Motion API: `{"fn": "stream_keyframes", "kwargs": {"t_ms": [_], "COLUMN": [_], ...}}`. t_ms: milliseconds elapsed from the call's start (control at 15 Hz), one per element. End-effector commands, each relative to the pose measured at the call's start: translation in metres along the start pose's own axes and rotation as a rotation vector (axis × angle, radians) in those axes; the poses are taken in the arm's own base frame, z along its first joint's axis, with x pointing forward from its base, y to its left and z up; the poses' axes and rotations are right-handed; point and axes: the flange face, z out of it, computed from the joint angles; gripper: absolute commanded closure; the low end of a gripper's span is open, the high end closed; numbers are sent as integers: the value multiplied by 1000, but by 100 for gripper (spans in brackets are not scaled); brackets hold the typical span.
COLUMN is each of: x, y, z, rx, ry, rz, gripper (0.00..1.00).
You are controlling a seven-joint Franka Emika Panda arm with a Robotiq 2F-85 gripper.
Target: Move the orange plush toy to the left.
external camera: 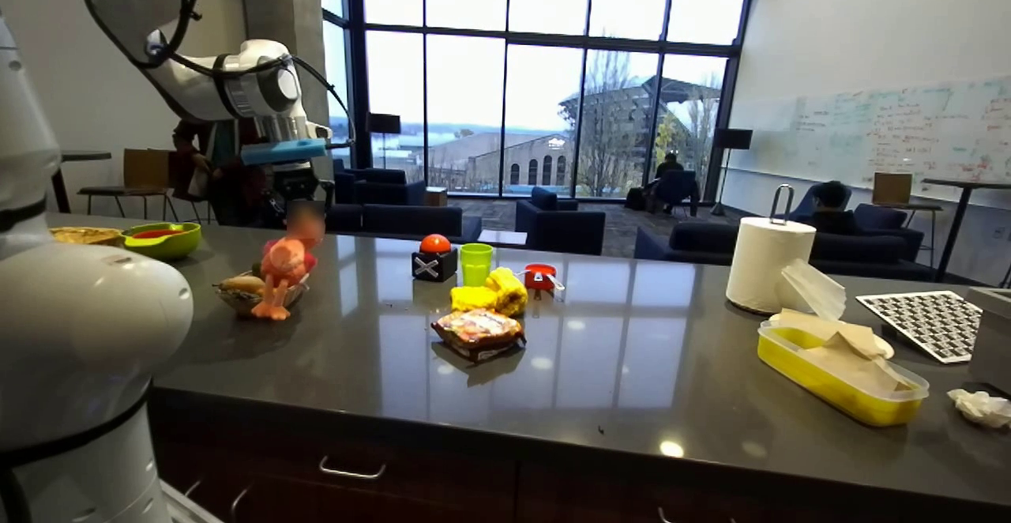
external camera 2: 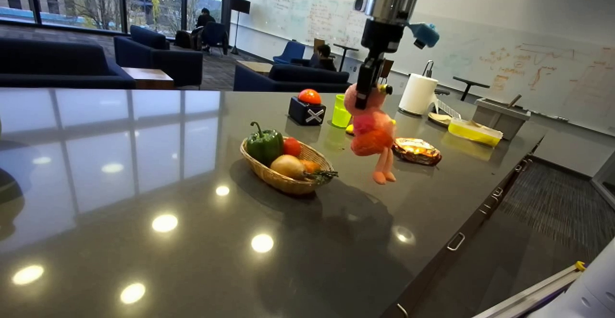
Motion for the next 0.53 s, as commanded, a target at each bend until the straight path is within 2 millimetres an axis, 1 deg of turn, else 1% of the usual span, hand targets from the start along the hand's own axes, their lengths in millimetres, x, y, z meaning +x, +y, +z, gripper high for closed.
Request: {"fn": "stream_keyframes", "kwargs": {"t_ms": [0, 333, 467], "x": [-22, -18, -15], "y": [-4, -6, -5], "z": [-3, 2, 6], "rx": [12, 22, 20], "ry": [61, 160, 191], "rz": [-84, -144, -173], "gripper": [79, 79, 79]}}
